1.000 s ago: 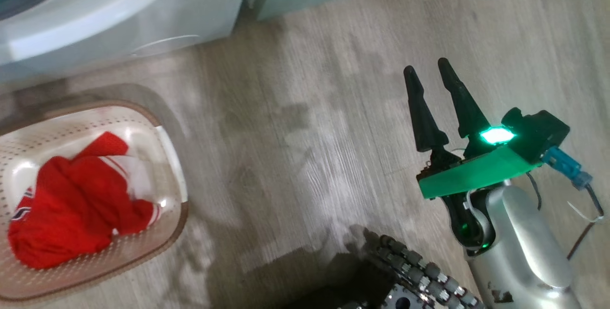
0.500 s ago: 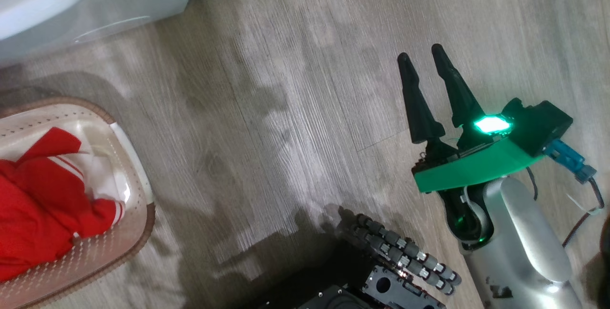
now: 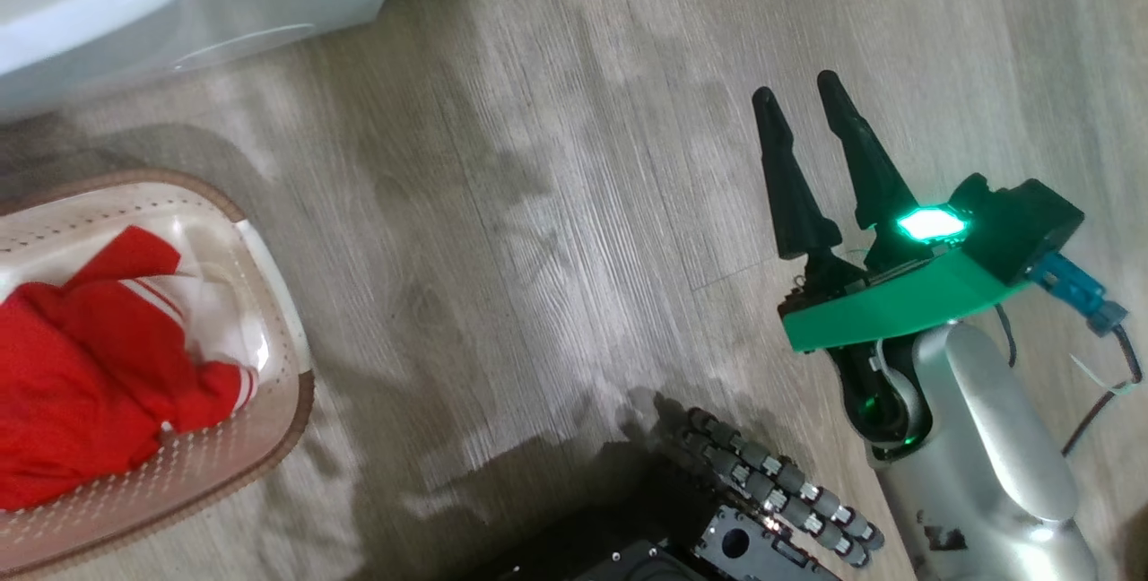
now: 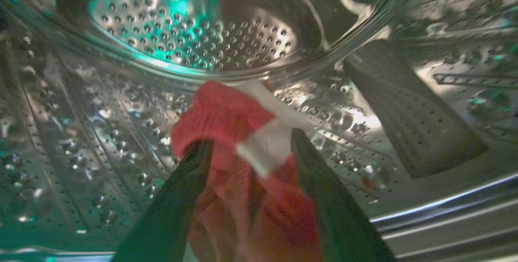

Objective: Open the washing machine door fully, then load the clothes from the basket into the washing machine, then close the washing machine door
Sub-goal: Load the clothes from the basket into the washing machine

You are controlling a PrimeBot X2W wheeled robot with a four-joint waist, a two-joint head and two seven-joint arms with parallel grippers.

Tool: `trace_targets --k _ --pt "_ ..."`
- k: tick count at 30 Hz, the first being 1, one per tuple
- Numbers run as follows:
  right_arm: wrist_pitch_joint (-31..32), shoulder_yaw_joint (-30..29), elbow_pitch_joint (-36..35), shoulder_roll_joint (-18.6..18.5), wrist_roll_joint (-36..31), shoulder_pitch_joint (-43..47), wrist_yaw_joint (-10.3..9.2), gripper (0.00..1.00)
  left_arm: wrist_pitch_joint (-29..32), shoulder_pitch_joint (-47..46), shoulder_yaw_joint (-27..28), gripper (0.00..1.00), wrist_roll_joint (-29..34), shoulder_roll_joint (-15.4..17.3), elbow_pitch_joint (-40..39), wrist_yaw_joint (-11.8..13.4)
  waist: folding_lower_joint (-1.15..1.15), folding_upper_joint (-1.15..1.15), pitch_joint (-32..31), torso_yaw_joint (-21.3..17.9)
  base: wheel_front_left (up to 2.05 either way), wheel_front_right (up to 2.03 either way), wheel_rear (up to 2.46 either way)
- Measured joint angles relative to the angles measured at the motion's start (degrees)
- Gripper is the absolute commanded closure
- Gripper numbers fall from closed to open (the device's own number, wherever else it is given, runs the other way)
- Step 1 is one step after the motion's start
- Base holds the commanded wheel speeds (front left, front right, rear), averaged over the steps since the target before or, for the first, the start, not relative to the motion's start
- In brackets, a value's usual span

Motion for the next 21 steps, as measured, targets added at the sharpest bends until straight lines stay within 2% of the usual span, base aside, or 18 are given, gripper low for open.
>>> trace_targets --k 6,13,17,21 --pt "0.0 -1.3 0.5 0.0 -1.0 0.2 0.0 0.0 -4.2 1.0 -0.9 0.0 0.1 -1.8 0.0 0.2 0.0 0.0 -2.0 1.4 0.0 0.0 0.0" --pt "0.0 -3.7 0.9 0.0 -3.1 1.0 0.0 0.0 -8.7 10.0 -1.0 0.0 -1.2 -6.4 -3.8 3.4 0.0 0.0 -5.4 4.3 0.0 0.0 0.0" --pt "0.0 -4.9 1.0 0.0 -4.4 2.4 0.0 0.0 -10.5 16.8 -0.4 0.0 -2.6 -8.2 -10.6 4.8 0.0 0.0 -7.6 6.1 0.0 0.0 0.0" --pt "0.0 -6.0 1.1 0.0 -6.1 3.0 0.0 0.0 -11.3 24.7 0.5 0.0 -3.8 -9.7 -20.5 7.2 0.0 0.0 -9.7 8.1 0.0 0.0 0.0"
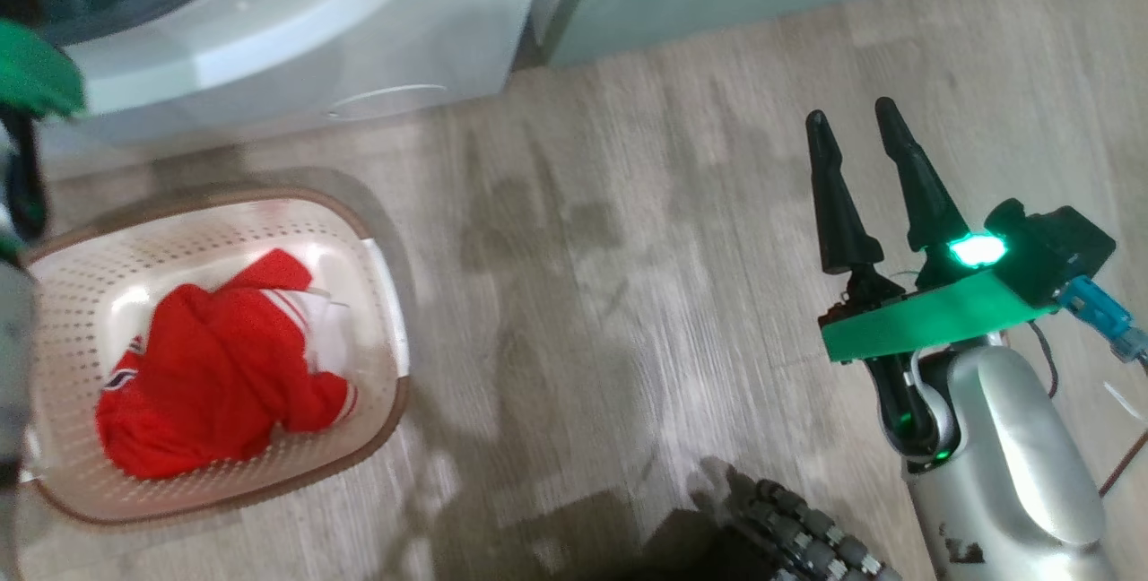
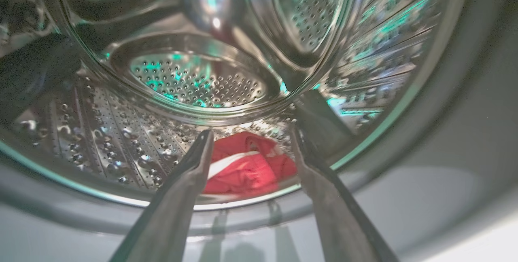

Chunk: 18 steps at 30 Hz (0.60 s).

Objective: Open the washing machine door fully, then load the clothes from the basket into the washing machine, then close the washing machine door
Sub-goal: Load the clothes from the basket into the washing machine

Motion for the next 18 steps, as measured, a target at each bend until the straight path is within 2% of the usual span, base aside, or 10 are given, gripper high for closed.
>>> trace_targets --k 5,10,14,18 --pt "0.0 -1.4 0.0 0.0 -2.7 0.2 0.0 0.0 -0.5 13.9 1.3 0.0 -0.3 -2.4 -16.4 3.7 0.0 0.0 -3.2 3.0 0.0 0.0 0.0" --pt "0.0 -2.6 0.6 0.0 -4.9 1.4 0.0 0.0 -0.6 23.8 2.2 0.0 -0.2 -4.0 -26.3 6.2 0.0 0.0 -5.9 5.4 0.0 0.0 0.0" --pt "0.0 -3.9 1.0 0.0 -6.3 1.7 0.0 0.0 -0.9 28.9 3.5 0.0 0.6 -5.6 -31.4 6.9 0.0 0.0 -8.1 7.1 0.0 0.0 0.0" --pt "0.0 -4.8 1.6 0.0 -7.3 2.5 0.0 0.0 -0.9 32.6 5.9 0.0 1.5 -8.2 -34.1 6.5 0.0 0.0 -10.5 8.6 0.0 0.0 0.0"
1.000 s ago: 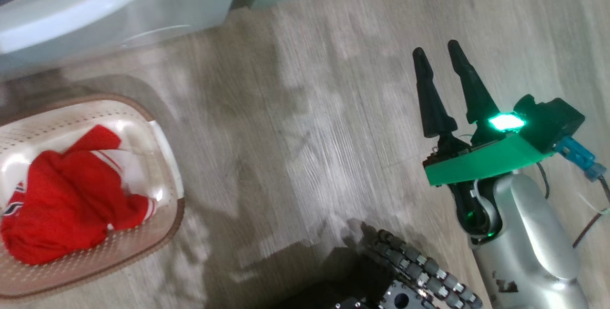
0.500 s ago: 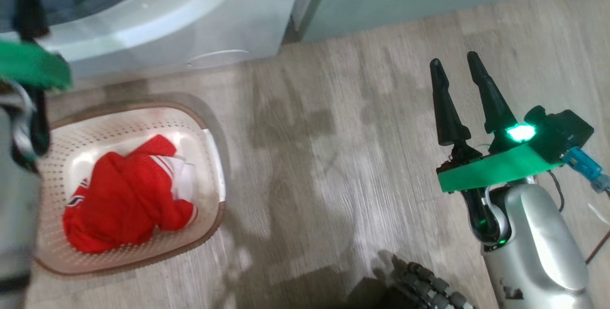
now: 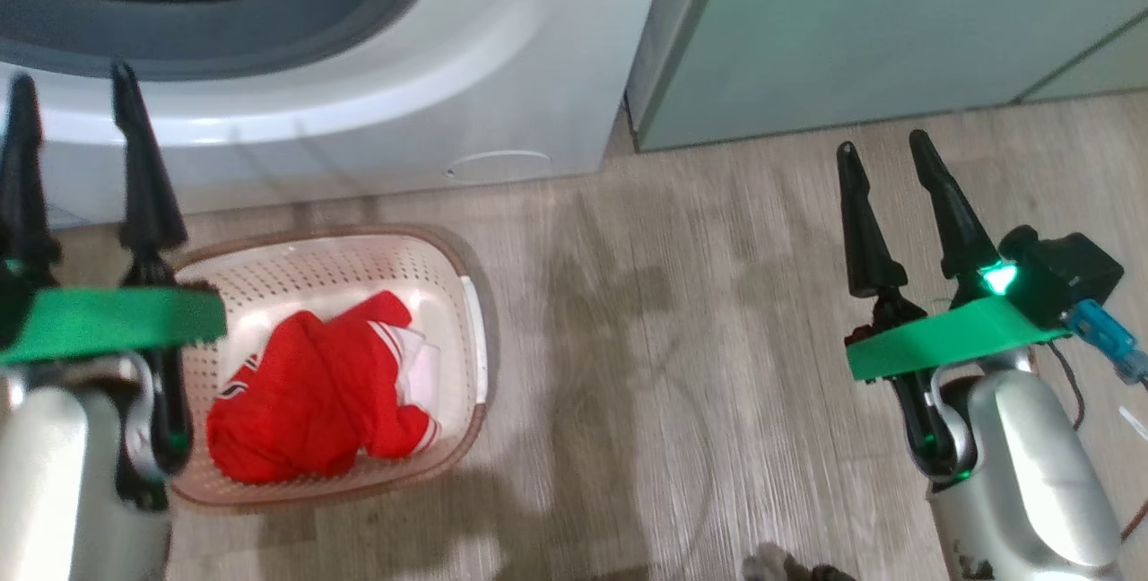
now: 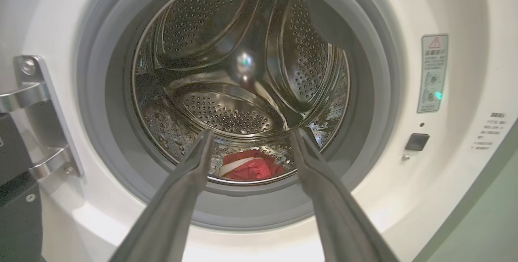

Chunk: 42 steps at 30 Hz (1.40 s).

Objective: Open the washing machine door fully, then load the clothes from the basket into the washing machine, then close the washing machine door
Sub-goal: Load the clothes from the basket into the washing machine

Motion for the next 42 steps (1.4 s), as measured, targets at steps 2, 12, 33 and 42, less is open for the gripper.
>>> trace_targets --k 2,12,33,42 --pt "0.1 -0.5 0.1 0.0 -0.5 0.5 0.0 0.0 0.0 2.5 0.5 0.0 0.6 -1.1 -0.3 -0.5 0.0 0.0 -1.3 0.6 0.0 0.0 0.0" --pt "3.3 -3.4 -1.6 0.0 -2.5 6.8 0.0 0.0 0.0 12.0 -0.4 0.0 4.8 -5.3 -0.3 -2.6 0.0 0.0 -8.5 3.0 0.0 0.0 0.0" --pt "9.0 -6.2 -9.2 0.1 -3.8 18.8 0.0 0.0 0.6 21.9 -4.0 0.0 7.0 -5.7 1.6 -3.3 0.0 0.0 -19.4 5.0 0.0 0.0 0.0" --pt "10.5 -6.6 -11.5 0.1 -3.8 21.0 0.0 0.0 1.1 23.4 -4.2 0.0 7.0 -5.5 1.7 -3.0 0.0 0.0 -21.0 4.8 0.0 0.0 0.0"
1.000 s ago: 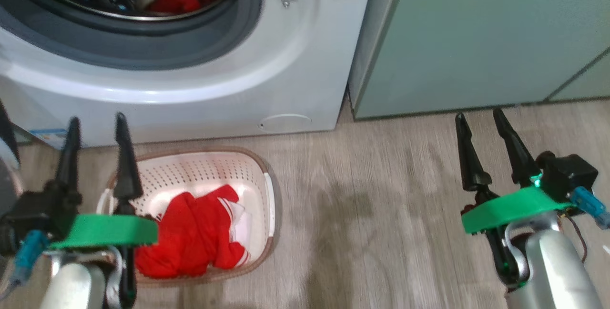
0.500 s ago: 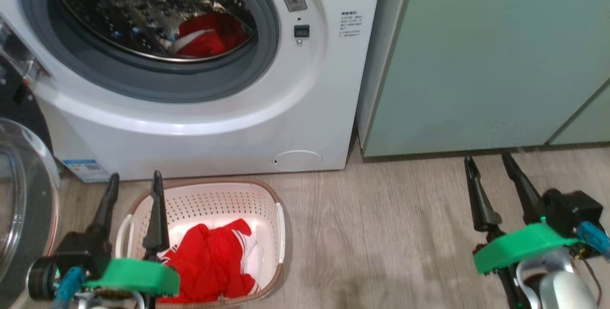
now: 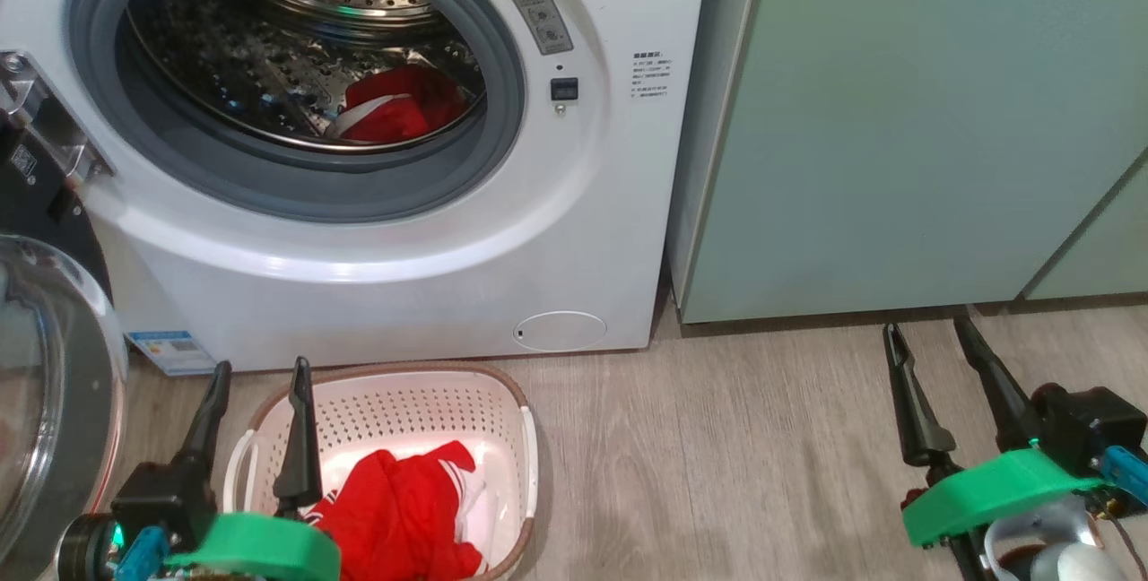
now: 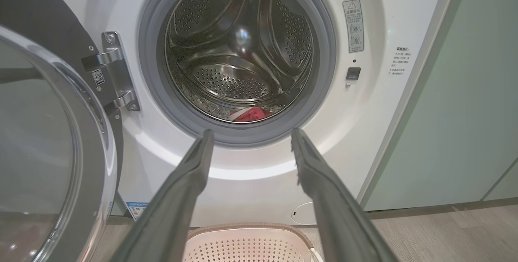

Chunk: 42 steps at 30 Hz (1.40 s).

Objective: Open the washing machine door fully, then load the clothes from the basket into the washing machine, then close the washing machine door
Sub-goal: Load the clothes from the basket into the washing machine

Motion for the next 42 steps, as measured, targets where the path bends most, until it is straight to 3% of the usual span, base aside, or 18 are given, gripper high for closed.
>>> trace_targets --k 25,29,34,42 --pt "0.0 0.7 -1.0 0.0 0.5 -0.1 0.0 0.0 0.5 -0.2 -0.7 0.0 -0.6 0.1 0.8 0.5 0.0 0.0 1.7 0.5 0.0 0.0 0.0" --pt "0.0 1.4 -1.7 0.0 0.5 -0.5 0.0 0.0 1.7 -3.0 -1.4 0.0 -0.7 0.0 4.4 0.3 0.0 0.0 3.9 0.3 0.0 0.0 0.0" --pt "-0.1 2.3 -3.2 0.0 0.5 -3.0 0.0 0.0 3.0 -9.1 -2.9 0.0 -2.2 -0.4 11.6 -1.8 0.0 0.0 8.3 -0.4 0.0 0.0 0.0" --pt "-1.9 4.4 -4.7 0.0 1.5 -9.7 0.0 0.0 7.4 -24.5 -4.3 0.0 -6.6 -2.1 33.2 -8.3 0.02 0.0 19.8 -2.4 0.0 0.0 0.0"
